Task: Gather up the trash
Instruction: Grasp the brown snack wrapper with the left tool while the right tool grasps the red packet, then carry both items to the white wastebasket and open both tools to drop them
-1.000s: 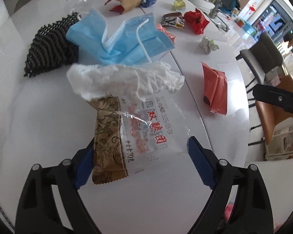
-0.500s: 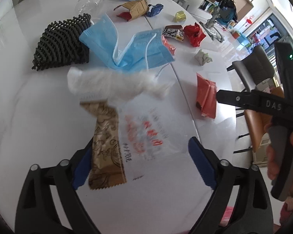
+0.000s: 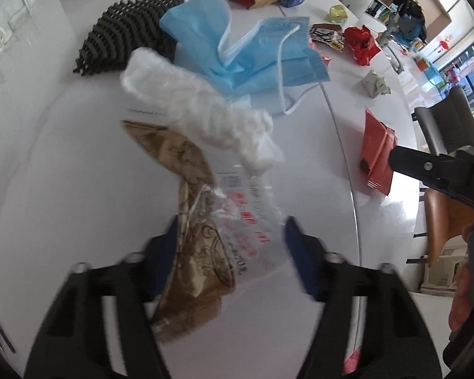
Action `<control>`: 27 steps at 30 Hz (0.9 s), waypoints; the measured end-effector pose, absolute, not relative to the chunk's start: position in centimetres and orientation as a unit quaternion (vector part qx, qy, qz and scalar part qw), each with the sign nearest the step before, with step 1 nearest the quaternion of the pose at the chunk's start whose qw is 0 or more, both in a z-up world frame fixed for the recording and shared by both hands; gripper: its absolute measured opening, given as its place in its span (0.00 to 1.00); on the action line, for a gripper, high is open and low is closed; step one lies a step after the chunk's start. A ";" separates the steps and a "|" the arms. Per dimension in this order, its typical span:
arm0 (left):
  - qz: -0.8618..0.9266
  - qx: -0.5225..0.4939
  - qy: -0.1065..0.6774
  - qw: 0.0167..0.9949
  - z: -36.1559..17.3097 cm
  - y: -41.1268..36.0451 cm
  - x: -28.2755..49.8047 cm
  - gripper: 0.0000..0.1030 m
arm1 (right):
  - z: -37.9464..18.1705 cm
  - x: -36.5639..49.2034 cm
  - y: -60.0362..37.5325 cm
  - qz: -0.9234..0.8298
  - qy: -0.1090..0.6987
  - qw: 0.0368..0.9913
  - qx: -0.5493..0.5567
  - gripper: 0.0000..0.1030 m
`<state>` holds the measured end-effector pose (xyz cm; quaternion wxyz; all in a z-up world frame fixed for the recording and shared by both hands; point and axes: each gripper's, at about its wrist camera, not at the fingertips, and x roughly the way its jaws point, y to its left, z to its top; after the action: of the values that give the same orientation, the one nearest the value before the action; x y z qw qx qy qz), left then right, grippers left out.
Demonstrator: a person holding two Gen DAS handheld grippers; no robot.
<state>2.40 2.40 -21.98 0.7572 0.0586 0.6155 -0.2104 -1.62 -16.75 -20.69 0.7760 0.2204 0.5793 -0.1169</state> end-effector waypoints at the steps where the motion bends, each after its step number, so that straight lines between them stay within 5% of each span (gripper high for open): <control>1: -0.211 0.055 0.616 0.757 -22.0 2.3 2.4 0.42 | -20.9 -1.5 -16.5 -0.119 0.578 0.777 0.219 0.98; 5: -0.211 0.029 0.618 0.757 -21.8 3.3 2.4 0.34 | -21.7 -0.8 -15.7 -0.119 0.584 0.778 0.198 0.82; 9: -0.215 0.015 0.607 0.765 -20.9 4.7 1.8 0.31 | -22.4 -0.6 -15.7 -0.102 0.584 0.779 0.204 0.38; 13: -0.224 0.010 0.591 0.775 -19.8 5.9 1.2 0.29 | -22.3 -0.9 -16.1 -0.082 0.574 0.786 0.212 0.31; 27: -0.241 -0.021 0.567 0.787 -13.2 8.1 -1.4 0.28 | -16.2 -3.5 -20.0 -0.028 0.522 0.820 0.234 0.31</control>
<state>-1.42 8.08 -13.18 0.7870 -0.0211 0.5673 -0.2415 -3.45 -20.01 -16.17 0.8197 0.2344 0.5218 -0.0280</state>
